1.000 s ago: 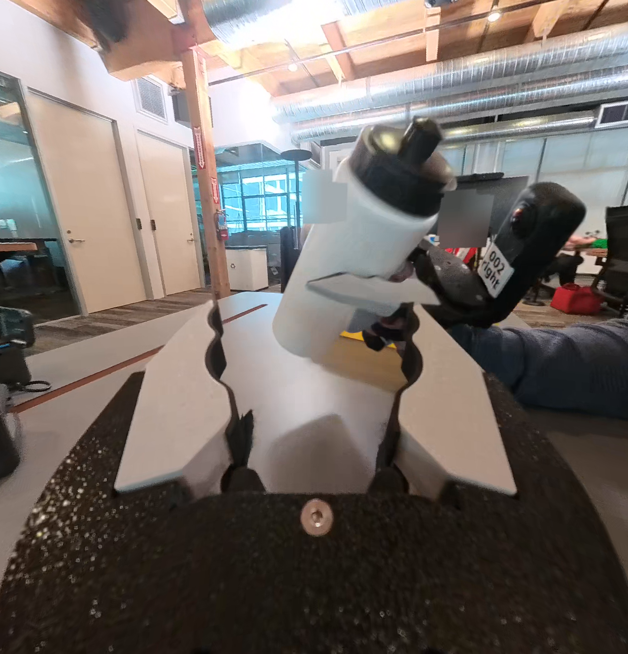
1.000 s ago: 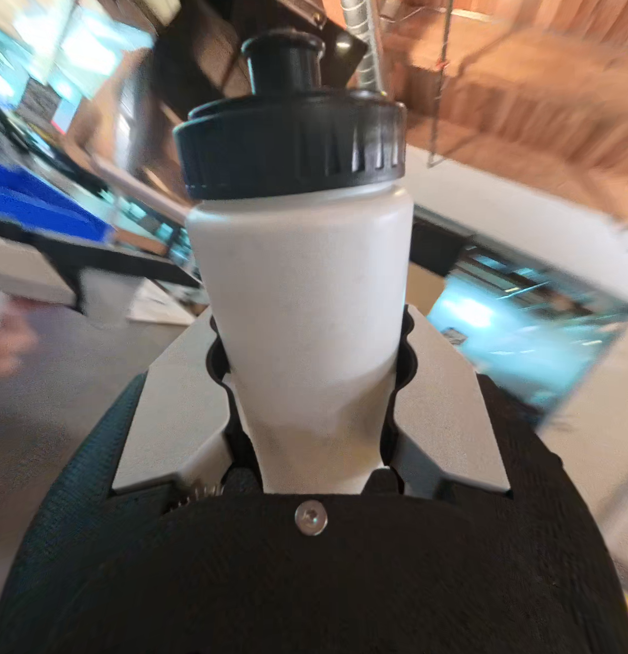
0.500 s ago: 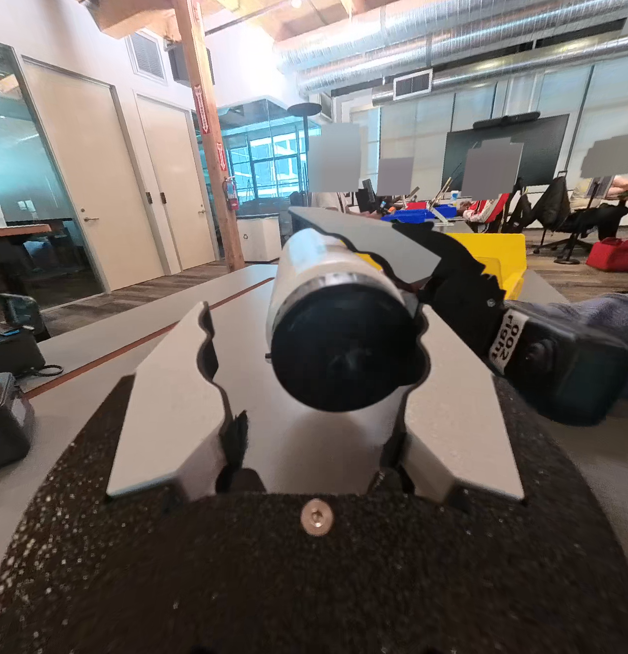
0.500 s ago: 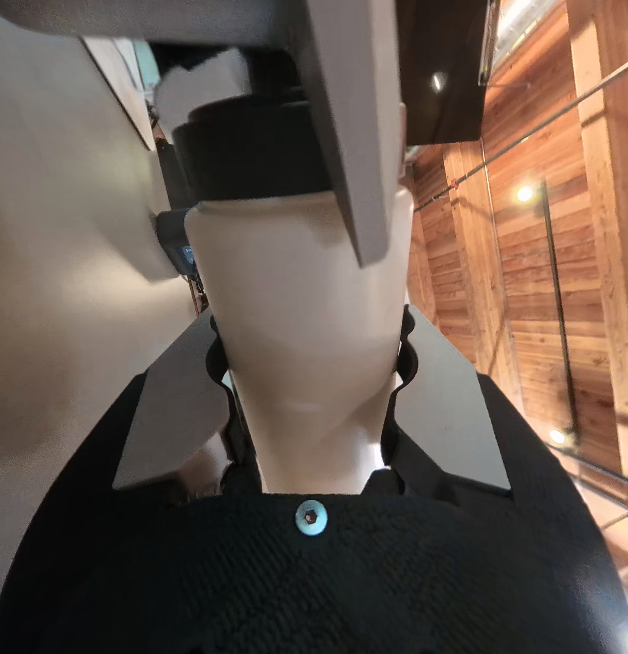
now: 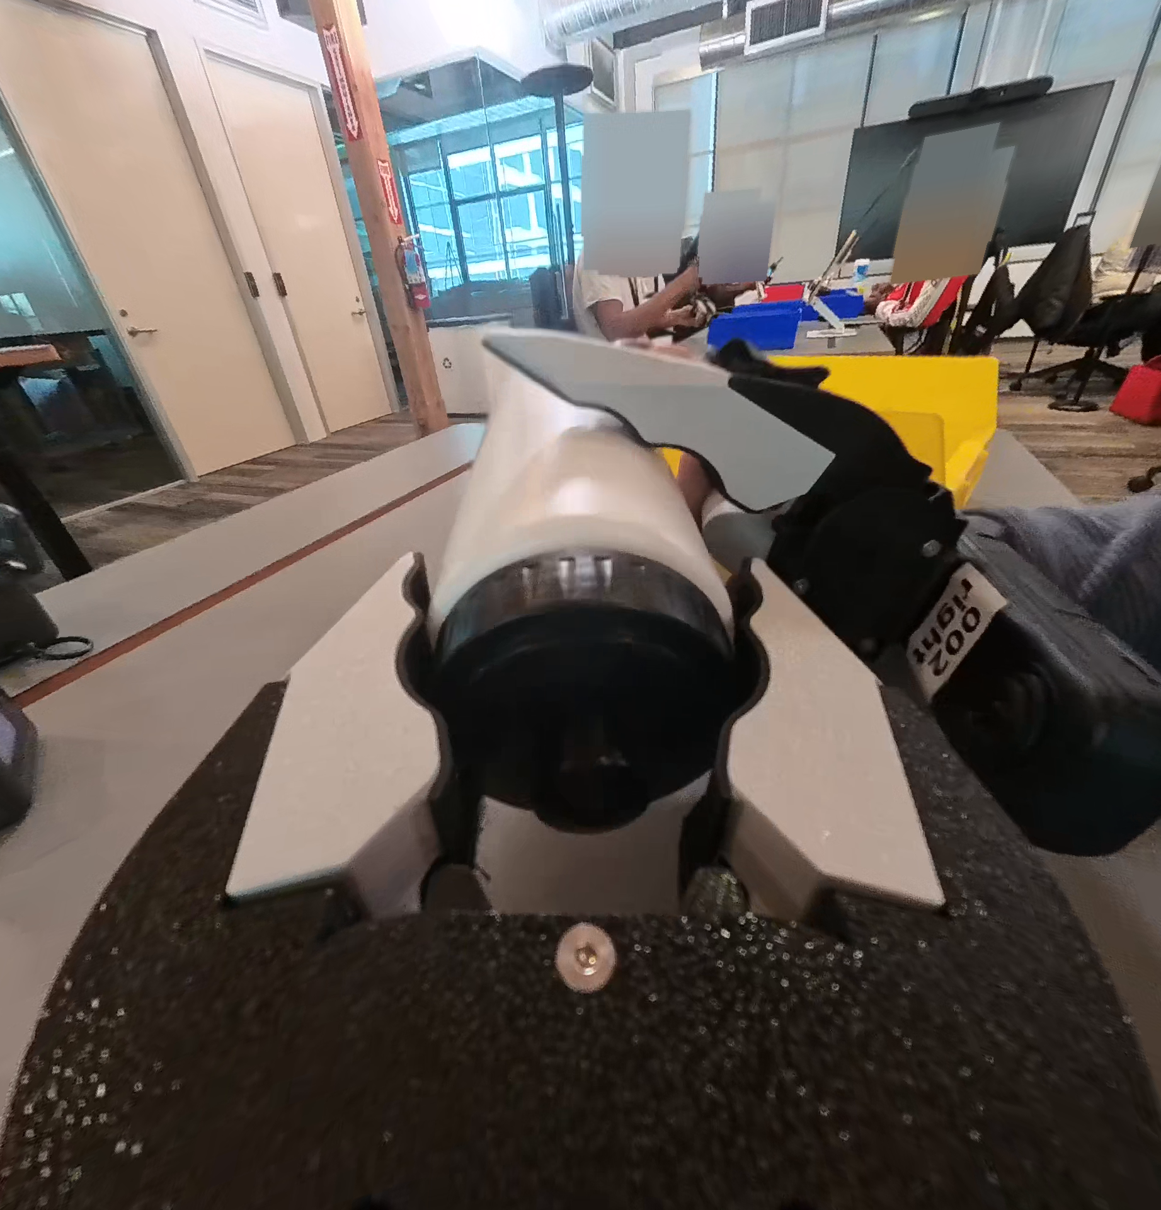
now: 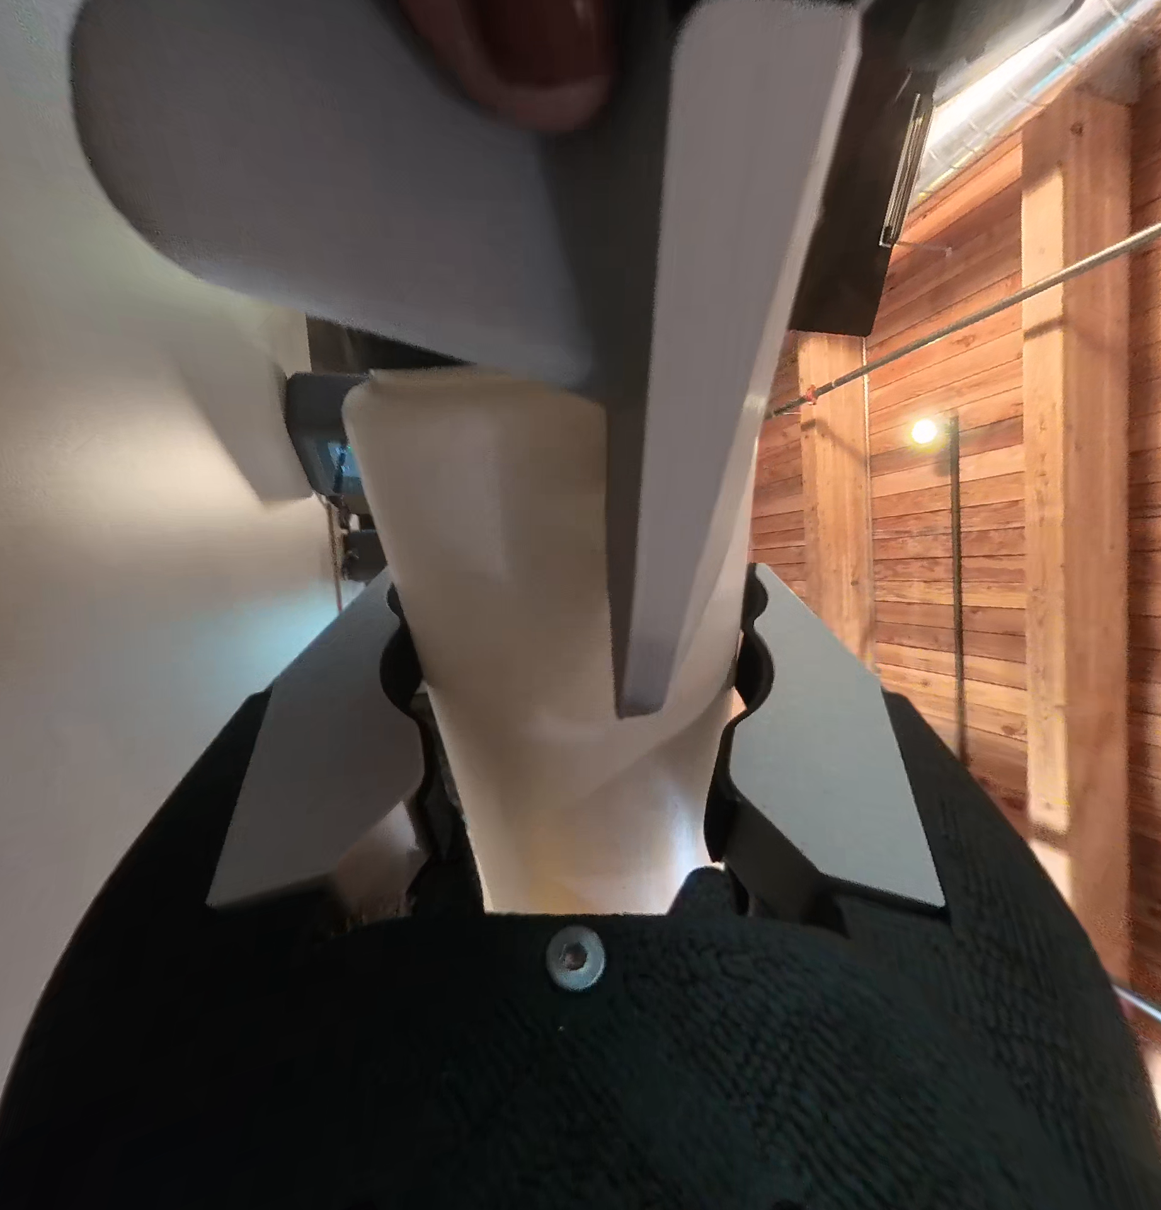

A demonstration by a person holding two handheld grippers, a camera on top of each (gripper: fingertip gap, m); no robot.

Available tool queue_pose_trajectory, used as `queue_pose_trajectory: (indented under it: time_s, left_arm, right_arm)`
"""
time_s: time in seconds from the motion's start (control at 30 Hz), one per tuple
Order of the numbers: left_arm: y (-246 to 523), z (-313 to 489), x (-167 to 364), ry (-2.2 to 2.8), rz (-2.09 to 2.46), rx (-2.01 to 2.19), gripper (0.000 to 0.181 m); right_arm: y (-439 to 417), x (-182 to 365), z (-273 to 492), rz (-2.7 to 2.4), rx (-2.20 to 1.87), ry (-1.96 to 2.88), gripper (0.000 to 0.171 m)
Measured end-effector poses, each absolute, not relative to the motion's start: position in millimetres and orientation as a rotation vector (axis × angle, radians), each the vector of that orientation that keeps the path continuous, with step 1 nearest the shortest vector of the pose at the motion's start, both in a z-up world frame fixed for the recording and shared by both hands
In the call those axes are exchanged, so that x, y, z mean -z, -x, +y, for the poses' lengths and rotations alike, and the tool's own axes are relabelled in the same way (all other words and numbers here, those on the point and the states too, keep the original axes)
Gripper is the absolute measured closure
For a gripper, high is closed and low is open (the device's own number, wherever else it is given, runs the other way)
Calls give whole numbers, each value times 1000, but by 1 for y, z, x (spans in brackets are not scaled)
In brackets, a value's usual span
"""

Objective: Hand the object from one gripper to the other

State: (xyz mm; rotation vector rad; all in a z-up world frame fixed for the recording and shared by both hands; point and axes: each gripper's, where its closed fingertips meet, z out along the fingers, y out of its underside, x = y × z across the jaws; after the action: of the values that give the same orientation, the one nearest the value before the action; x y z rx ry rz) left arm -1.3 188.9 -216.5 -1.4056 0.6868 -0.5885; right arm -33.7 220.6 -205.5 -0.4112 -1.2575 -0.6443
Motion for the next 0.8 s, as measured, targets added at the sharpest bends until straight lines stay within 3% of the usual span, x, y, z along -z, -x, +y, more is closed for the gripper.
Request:
queue_pose_trajectory:
  time_s: [0.1, 0.2, 0.33, 0.5, 0.57, 0.63, 0.77, 0.8]
  left_arm:
    - [16, 193, 203, 1367, 599, 569, 90]
    - [42, 199, 189, 1323, 431, 667, 90]
    - [63, 197, 177, 1231, 273, 999, 90]
    - [59, 199, 185, 1284, 314, 1061, 90]
    - [49, 193, 187, 1289, 390, 1091, 90]
    - [43, 189, 187, 1282, 413, 1138, 90]
    - [50, 192, 183, 1252, 381, 1098, 90]
    - [56, 194, 181, 1237, 363, 1004, 82]
  right_arm:
    - [35, 213, 222, -1291, 545, 477, 82]
    - [31, 212, 228, -1273, 497, 530, 78]
    - [24, 210, 240, -1240, 449, 627, 61]
    - [7, 196, 257, -1140, 528, 670, 45]
    - [2, 197, 261, -1145, 575, 668, 48]
    - [-1, 201, 262, -1175, 619, 644, 67]
    - [2, 210, 264, -1236, 584, 701, 69]
    - [3, 213, 265, -1248, 555, 740, 69]
